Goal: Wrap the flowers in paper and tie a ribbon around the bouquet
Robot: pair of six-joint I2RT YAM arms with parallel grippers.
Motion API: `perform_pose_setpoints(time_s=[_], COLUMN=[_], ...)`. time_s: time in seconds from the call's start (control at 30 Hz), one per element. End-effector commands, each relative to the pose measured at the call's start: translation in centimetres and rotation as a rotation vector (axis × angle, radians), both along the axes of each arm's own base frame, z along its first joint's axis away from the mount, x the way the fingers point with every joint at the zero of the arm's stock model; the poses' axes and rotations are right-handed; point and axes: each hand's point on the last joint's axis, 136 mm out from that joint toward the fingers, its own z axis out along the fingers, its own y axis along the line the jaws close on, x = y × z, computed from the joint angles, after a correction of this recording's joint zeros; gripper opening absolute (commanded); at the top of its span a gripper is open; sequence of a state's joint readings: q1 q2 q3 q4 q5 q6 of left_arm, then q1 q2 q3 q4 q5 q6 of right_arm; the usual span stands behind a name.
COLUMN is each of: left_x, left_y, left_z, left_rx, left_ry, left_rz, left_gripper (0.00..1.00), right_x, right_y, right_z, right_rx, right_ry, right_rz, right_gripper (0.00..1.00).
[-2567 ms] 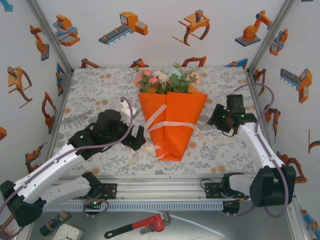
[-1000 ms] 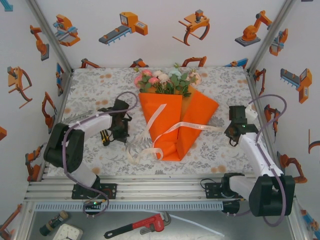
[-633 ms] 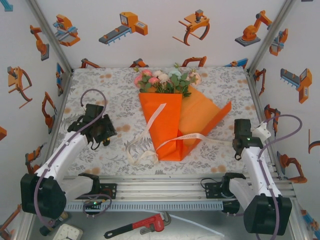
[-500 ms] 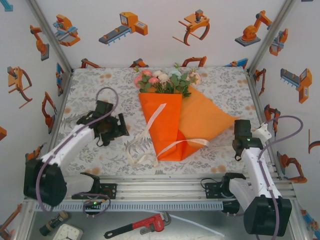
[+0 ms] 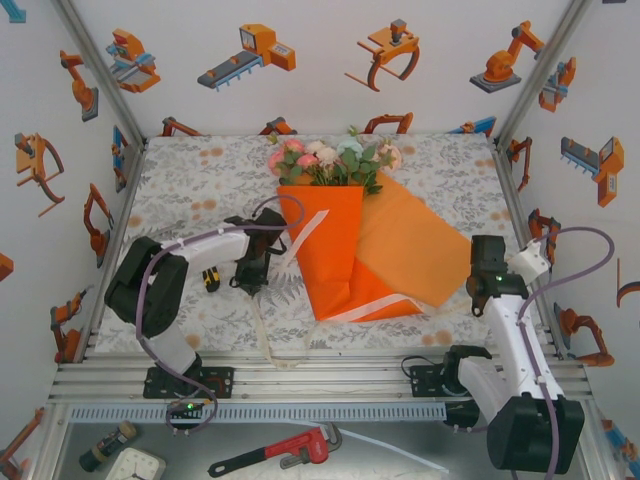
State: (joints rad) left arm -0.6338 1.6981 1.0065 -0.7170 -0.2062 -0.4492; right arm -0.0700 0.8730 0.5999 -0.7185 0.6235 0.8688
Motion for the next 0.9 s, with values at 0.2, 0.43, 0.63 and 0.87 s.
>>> perform_pose_setpoints(time_s=[0.2,0.43,0.63,0.87], left_x=[-2.4,-2.0,-1.8,2.3], left_y=[9.0,12.6,16.5,5.9], left_z=[4.1,6.6,11.9,18.2], left_rx=[-0.222,-0.387,-0.307,-0.582], left_ry=[-0.242,-0.332,-0.497,-0.567], left_rz=[0.650,0.834,0.892,0.396], left_gripper=[0.00,0.51,0.68,0.74], right_x=[-1.4,4.7,6.0,3.9], right_y=[-2.4,2.8,4.1,-0.7], right_z=[-1.9,-4.3,-5.2,-4.4], right_rx=[0.089,0.381,0.487,0.360], right_ry=[-0.017,-0.007,0.045,0.133], right_rz=[-0.158,0.202,0.261,0.051], right_gripper=[0.04,0.25,0.64,0.82])
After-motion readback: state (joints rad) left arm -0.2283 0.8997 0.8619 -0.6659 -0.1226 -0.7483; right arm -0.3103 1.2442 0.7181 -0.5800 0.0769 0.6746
